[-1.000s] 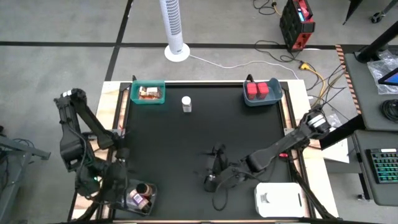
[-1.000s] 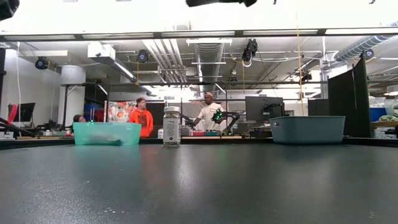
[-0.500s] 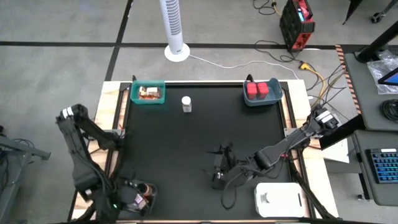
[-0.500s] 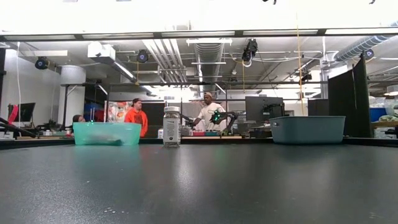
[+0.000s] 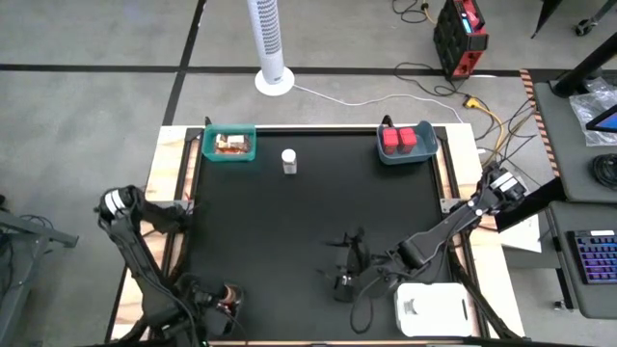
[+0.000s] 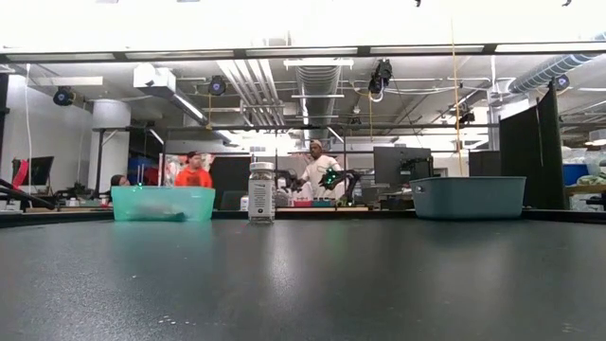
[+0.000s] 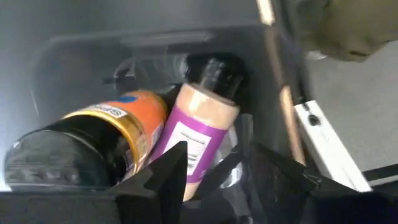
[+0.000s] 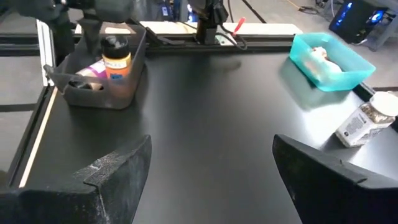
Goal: Sort spices by type
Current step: Put the black seasoning bottle into the black bin
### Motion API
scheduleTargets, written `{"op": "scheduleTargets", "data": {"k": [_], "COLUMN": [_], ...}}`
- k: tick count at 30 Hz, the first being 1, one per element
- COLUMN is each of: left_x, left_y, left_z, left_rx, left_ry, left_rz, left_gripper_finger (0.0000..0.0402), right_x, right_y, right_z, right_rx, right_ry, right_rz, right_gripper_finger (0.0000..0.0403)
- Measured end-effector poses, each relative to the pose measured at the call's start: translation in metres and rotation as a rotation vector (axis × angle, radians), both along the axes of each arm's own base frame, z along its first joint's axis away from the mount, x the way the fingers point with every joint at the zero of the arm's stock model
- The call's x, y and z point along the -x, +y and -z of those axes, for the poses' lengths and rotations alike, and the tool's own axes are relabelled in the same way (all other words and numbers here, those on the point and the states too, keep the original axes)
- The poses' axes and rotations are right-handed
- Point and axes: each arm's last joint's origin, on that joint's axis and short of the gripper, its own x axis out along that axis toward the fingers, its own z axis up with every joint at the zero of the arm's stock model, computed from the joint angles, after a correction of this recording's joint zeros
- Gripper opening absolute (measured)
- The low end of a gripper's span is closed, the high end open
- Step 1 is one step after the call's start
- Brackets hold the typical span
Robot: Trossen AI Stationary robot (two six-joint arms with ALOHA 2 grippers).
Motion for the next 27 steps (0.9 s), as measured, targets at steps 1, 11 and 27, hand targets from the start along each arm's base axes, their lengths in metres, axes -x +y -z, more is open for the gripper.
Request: {"op": "scheduleTargets", "data": {"k": [1,11,27], "left_x": [0.0,-0.002,-0.001], "left_y": [-0.001,-0.003,0.004], "left_z": [0.003,0.014,0.045], "left_rx": [-0.011,-0.037,-0.05], "left_ry": [0.008,0.009,-0.068], "left_rz": [-0.002,-0.002,0.047], "left_gripper_finger": [0.0155,0.0198,0.022], "right_x": [0.001,0.002,0.001], "right_y": [0.0,-0.001,0.0], "right_z": [0.002,0.008,0.007], "right_rx": [-0.002,-0.018,-0.024], "right_ry": [0.003,0.007,-0.003], "right_rz": [0.001,0.012,0.012], "right_gripper_finger": [0.0325,0.0348,0.0354]}}
